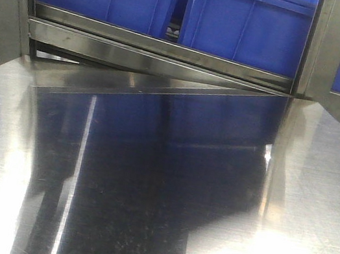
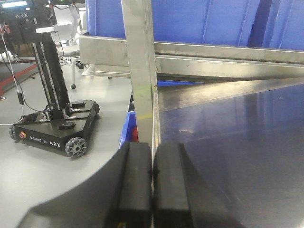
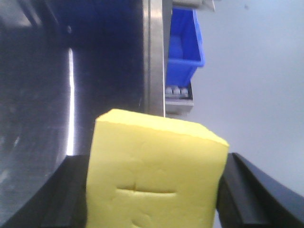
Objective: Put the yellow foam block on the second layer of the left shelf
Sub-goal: 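Lift the yellow foam cube off the table with the right gripper, then drive the base back and turn away from the steel table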
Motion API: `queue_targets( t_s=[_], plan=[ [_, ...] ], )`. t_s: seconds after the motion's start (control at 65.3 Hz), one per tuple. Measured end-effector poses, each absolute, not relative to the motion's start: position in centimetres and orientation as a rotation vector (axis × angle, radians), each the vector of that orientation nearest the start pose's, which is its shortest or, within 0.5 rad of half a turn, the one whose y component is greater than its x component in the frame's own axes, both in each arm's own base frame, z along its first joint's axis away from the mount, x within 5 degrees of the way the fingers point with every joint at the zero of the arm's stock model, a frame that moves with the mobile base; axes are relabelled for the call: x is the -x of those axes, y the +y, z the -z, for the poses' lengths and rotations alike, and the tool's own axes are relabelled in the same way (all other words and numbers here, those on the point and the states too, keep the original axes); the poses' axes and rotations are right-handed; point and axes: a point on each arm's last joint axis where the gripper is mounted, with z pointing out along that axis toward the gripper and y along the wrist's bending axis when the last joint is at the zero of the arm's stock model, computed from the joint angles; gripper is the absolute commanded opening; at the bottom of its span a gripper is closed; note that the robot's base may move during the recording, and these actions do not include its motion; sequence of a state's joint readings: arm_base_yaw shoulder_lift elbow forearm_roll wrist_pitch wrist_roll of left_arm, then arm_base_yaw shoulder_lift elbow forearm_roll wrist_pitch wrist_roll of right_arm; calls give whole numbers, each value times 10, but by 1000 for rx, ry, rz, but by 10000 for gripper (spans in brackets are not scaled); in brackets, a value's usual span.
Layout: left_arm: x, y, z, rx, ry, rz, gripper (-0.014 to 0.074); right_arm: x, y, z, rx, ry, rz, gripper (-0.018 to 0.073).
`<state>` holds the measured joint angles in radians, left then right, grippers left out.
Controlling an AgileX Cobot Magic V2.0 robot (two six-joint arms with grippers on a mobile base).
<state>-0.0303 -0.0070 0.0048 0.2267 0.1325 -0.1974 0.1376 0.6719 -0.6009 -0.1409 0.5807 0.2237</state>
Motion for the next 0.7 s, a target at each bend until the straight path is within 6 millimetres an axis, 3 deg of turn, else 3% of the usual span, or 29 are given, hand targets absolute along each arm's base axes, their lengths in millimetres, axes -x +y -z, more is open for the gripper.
queue_targets(
  t_s=[0.398,0.551,0.704],
  plan=[
    [-56,1,-200,-23,1610,-22,136,-45,-1,-324,58,1798,-34,323],
    [-56,1,-200,-23,1610,-22,136,-26,-4,-319,177,1786,36,323],
    [-56,1,-200,-23,1610,-22,136,-21,-5,-315,246,1815,55,323]
  ],
)
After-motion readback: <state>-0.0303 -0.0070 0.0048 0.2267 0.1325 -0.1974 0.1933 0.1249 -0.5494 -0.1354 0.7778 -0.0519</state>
